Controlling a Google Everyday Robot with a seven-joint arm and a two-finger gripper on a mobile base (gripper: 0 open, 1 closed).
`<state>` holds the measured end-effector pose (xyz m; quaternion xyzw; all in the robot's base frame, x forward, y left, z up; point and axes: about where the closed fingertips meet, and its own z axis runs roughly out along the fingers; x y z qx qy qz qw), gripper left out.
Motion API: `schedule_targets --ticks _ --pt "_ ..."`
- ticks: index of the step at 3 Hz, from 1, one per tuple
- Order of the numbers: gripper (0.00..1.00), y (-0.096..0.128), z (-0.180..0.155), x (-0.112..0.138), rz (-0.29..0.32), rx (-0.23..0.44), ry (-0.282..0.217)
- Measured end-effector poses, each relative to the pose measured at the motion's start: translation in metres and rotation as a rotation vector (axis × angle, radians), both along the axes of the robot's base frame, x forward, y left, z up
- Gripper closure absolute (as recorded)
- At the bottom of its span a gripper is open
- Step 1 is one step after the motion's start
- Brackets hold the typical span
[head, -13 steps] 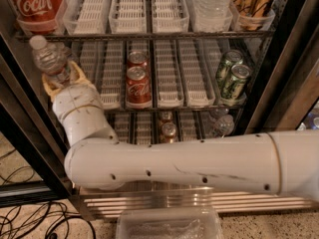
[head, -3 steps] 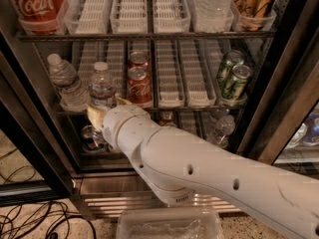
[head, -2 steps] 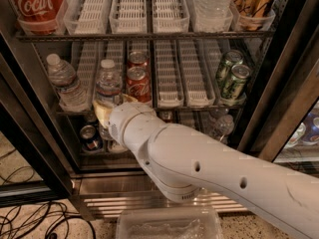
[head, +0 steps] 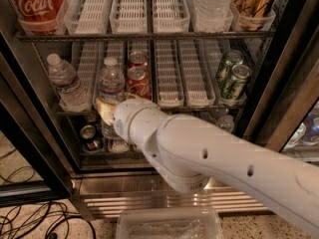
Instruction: Pick water bottle from middle shelf of fridge
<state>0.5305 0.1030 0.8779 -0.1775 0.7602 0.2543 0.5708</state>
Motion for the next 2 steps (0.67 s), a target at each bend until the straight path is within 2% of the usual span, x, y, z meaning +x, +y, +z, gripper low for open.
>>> schedule_targets --ticks 1,2 --pt "1.0 0.0018 0.0039 0.0018 0.025 -0.002 0.007" --pt "1.0 0.0018 -0.0032 0.0017 0.026 -0.002 0.007"
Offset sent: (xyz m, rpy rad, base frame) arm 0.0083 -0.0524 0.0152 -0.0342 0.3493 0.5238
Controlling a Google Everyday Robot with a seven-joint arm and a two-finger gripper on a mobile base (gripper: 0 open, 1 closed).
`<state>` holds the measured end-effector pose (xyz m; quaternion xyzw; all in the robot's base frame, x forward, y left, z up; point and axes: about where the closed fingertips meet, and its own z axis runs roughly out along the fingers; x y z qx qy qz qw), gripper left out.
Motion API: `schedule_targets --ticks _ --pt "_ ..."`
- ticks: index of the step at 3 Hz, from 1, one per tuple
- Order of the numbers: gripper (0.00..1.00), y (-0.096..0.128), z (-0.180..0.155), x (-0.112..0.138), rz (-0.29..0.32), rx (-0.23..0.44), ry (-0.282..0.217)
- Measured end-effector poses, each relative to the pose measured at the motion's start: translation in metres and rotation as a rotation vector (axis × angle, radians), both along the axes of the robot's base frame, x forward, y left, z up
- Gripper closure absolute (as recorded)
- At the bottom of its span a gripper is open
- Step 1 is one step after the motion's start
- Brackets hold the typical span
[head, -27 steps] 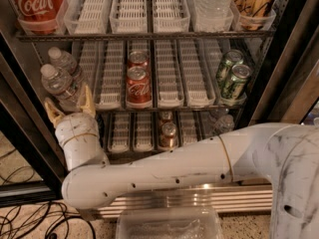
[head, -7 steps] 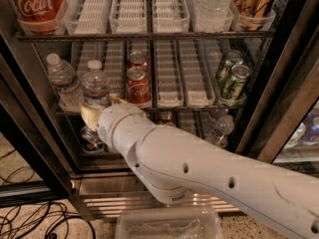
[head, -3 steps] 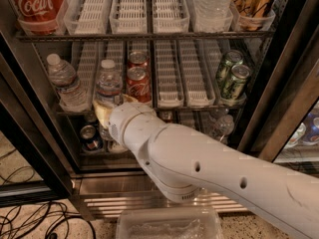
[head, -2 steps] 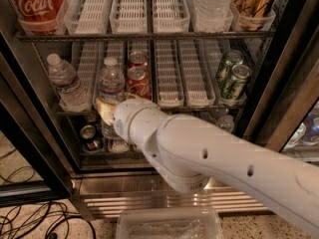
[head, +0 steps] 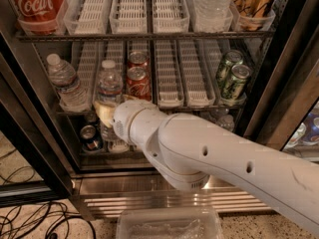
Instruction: Pick water bottle from middle shelf of fridge
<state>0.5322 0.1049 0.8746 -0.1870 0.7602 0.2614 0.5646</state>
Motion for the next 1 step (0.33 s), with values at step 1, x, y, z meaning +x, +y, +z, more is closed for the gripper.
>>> schedule_targets --ticks 1 --pt "1.0 0.0 0.0 0.0 0.0 0.0 0.0"
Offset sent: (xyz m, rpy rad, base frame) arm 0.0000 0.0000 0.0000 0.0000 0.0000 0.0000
